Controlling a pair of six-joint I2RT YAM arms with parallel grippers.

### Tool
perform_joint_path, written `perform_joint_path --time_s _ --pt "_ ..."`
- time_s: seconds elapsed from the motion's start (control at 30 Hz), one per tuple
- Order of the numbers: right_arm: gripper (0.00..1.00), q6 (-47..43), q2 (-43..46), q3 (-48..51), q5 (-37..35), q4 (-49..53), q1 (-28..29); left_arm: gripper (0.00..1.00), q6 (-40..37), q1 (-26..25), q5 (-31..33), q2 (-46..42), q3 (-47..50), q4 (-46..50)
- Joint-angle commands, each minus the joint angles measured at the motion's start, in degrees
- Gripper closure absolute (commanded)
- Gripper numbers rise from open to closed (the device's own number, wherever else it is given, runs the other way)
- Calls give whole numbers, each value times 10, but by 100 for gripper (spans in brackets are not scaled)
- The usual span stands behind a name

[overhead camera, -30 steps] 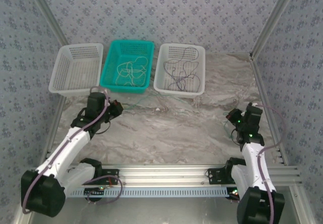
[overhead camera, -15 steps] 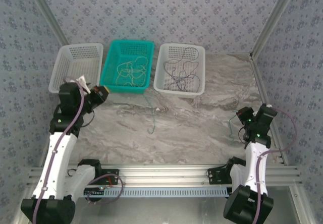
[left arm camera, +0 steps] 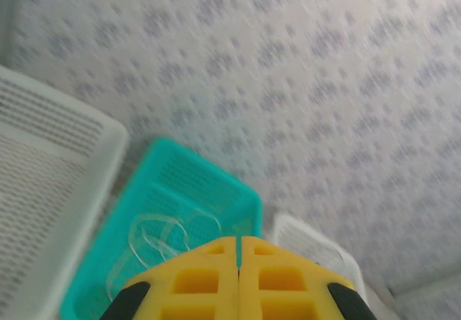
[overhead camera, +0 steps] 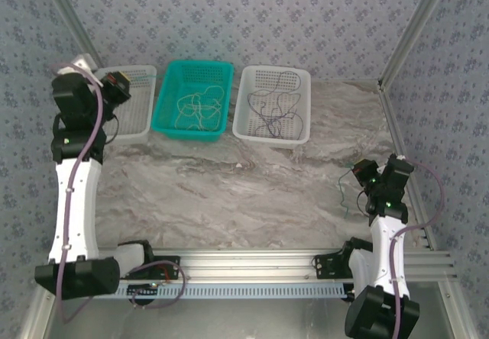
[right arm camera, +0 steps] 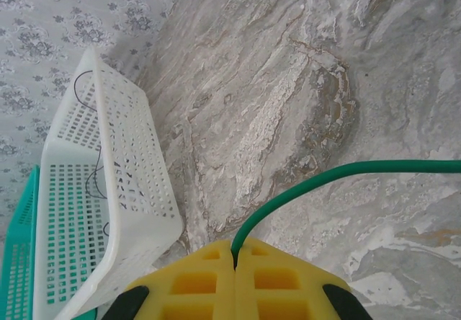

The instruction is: Untangle the cables

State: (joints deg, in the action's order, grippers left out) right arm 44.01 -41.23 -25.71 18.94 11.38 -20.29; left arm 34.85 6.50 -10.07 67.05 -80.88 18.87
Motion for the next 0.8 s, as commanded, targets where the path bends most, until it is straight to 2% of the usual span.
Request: perform_joint_path --time_s 0.0,0.17,0.33,0.53,0.7,0.77 --pt "100 13 6 -16 8 -3 6 100 -15 36 97 27 -25 -61" --pt "100 10 7 -24 5 6 10 100 -38 80 166 88 -56 -95" --pt "100 6 8 -43 5 18 10 100 -59 124 176 174 -102 -89" --pt "100 -16 12 -72 10 49 12 100 -74 136 261 243 -119 -72" --pt "100 -30 23 -72 15 72 12 86 -66 136 305 258 -105 -81" --pt "100 -31 27 -72 17 75 12 72 -63 136 303 257 -98 -85"
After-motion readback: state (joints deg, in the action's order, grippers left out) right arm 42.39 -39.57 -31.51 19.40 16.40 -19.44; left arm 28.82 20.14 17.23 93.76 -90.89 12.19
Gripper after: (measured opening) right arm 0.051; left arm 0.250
